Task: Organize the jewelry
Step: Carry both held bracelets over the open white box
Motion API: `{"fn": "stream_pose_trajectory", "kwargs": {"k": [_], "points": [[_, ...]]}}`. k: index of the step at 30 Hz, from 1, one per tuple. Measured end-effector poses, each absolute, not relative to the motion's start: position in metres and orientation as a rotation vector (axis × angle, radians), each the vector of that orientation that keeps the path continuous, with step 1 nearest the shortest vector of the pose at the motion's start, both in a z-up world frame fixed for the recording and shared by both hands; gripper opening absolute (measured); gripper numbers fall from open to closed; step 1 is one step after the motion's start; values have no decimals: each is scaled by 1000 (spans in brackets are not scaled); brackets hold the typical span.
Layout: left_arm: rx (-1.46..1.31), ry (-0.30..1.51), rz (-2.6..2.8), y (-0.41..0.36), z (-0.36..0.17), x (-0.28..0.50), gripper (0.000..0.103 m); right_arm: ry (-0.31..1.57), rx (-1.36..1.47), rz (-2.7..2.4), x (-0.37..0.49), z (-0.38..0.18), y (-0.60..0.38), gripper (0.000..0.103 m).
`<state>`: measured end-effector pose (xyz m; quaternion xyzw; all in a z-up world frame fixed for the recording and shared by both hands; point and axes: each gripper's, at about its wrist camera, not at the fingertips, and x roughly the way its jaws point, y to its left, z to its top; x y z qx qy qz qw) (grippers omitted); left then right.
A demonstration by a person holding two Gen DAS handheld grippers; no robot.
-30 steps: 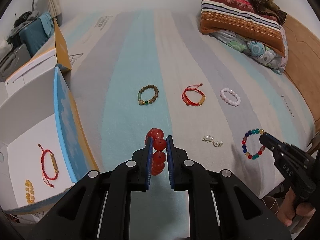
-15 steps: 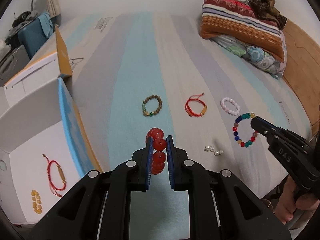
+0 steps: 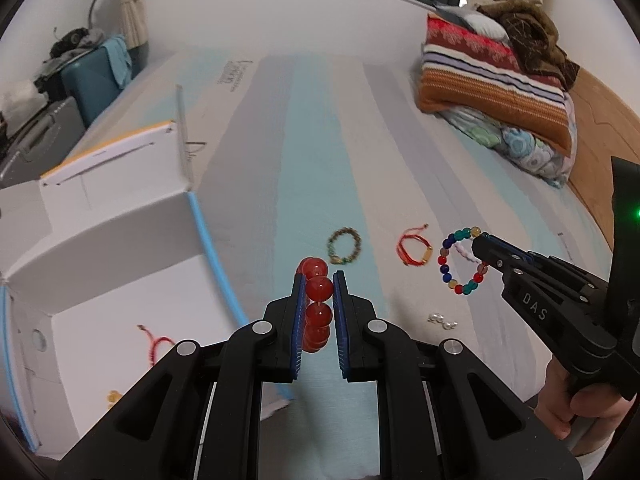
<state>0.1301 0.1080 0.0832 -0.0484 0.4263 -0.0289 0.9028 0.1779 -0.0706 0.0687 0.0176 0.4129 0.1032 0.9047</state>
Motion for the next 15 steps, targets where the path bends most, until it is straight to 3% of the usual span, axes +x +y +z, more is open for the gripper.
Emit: {"fn": "stream_pose_trajectory", "kwargs": {"k": [15], "points": [[-156,815,57,198,117,89,13,799,-30,360,160,106,40,9]]}}
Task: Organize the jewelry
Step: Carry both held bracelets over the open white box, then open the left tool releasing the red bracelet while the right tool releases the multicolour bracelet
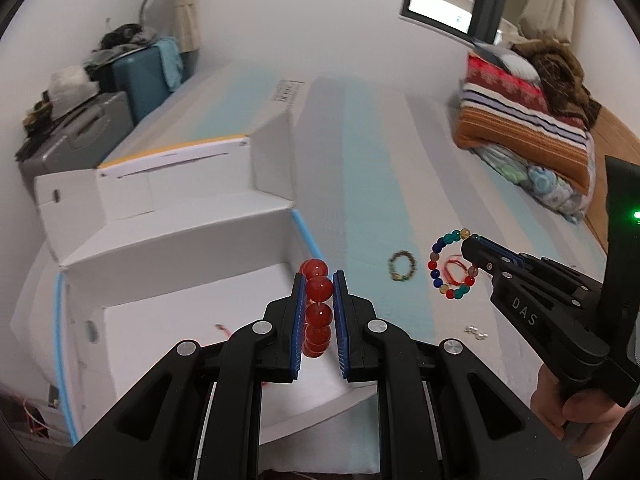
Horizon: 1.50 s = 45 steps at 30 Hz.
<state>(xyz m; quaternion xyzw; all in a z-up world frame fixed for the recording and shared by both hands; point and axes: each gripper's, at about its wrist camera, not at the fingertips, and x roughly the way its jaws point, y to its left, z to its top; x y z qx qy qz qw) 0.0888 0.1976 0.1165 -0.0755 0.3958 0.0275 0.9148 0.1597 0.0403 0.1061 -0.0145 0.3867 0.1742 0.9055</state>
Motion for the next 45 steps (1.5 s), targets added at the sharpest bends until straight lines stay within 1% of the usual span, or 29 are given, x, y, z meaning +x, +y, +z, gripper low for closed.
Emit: {"fn": "stream_pose_trajectory", "kwargs": {"k": [4,10,22,35,45], "points": [[-170,824,104,225,113,80,13,793,-50,402,152,108,71,9],[-208,862,185,271,94,70,13,806,-90,468,141,99,119,9],[-261,955,304,330,46,51,13,900,-174,553,131,46,189,9],[-277,1055,322,348,0,48,13,1011,-247,533,136,-3,213,9],[-273,1068,328,346,-5,49,13,1060,-270,508,138,-24,217,9]]}}
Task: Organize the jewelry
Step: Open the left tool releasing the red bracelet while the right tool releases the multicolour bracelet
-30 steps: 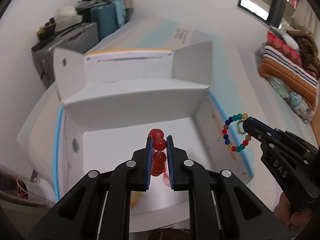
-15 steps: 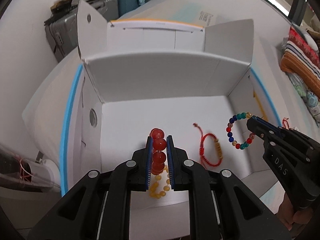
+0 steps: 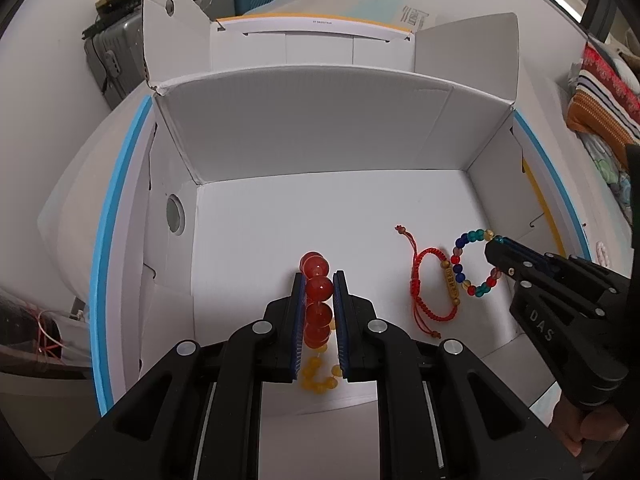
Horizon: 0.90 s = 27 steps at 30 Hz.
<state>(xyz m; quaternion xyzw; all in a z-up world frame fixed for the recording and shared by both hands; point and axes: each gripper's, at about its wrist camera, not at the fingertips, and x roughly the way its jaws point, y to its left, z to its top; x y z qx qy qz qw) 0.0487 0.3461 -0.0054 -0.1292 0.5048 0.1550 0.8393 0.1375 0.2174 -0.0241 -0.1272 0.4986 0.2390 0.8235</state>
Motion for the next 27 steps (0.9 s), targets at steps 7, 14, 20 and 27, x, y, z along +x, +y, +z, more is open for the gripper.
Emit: {"fn": "stream_pose_trajectory", "kwargs": {"k": [7,14,20,27], "points": [[-280,1082,338,348,-13,48,13,1078,-270,500,140,-28,218,10],[-254,1055,361,346,-3,45,15,1090,-258,489,142,-25,218,11],[-241,988,376,338,23,33,41,1028,-226,502,133,1,209,45],[-206,916,373,321,47,22,69,961,-186,501,125,30,187,70]]}}
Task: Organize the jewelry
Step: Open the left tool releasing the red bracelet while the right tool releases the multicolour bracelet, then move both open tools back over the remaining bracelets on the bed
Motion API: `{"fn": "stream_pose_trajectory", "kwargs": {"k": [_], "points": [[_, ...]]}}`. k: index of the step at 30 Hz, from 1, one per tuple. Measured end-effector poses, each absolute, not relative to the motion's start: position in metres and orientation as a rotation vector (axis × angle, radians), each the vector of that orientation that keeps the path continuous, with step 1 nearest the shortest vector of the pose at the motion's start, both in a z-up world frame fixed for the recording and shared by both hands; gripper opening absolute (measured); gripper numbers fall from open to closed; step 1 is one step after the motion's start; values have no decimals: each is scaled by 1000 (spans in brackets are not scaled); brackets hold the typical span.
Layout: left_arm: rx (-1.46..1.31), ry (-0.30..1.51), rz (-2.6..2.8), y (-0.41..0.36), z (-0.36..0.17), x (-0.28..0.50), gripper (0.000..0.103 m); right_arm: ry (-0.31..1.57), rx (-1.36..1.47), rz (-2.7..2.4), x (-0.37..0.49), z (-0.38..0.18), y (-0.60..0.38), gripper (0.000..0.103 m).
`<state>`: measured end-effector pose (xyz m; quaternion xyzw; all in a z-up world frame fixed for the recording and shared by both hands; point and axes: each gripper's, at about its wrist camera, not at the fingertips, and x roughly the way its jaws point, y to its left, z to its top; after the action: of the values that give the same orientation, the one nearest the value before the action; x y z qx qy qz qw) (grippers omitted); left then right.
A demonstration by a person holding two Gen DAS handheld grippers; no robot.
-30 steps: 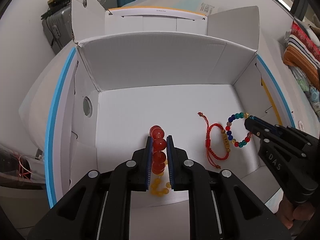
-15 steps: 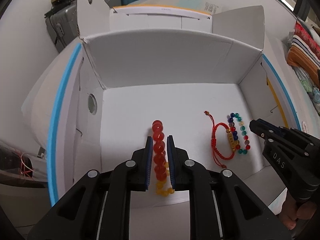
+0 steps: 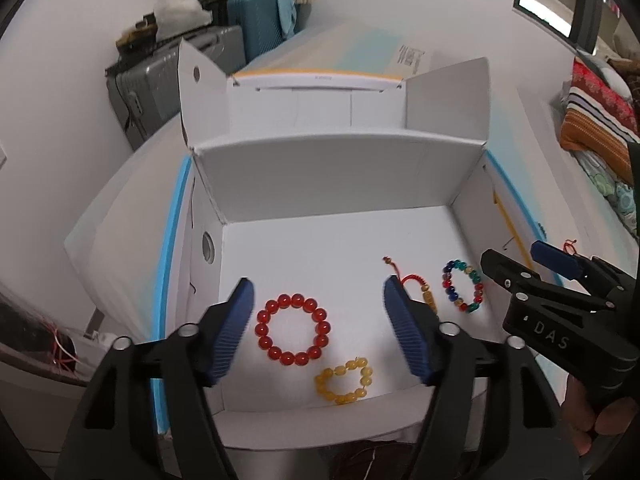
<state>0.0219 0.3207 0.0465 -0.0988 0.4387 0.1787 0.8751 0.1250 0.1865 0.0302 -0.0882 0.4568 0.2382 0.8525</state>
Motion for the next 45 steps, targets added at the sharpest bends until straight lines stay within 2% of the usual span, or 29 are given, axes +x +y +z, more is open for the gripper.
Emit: {"fn": "stream_pose_trajectory", "kwargs": {"k": [5,10,14,28,45], "points": [[-190,889,358,308,57,21,77,907,-171,476,124,47,168,80],[-168,858,345,287,66,20,90,858,-136,443,126,60,139,92],[-140,832,325,269,72,21,97,833,-95,414,130,68,113,95],[-84,812,234,193,80,41,97,795,-49,282,142,84,20,95],[-40,815,85,91,72,82,97,810,-15,115,166,77,-100,95]]}}
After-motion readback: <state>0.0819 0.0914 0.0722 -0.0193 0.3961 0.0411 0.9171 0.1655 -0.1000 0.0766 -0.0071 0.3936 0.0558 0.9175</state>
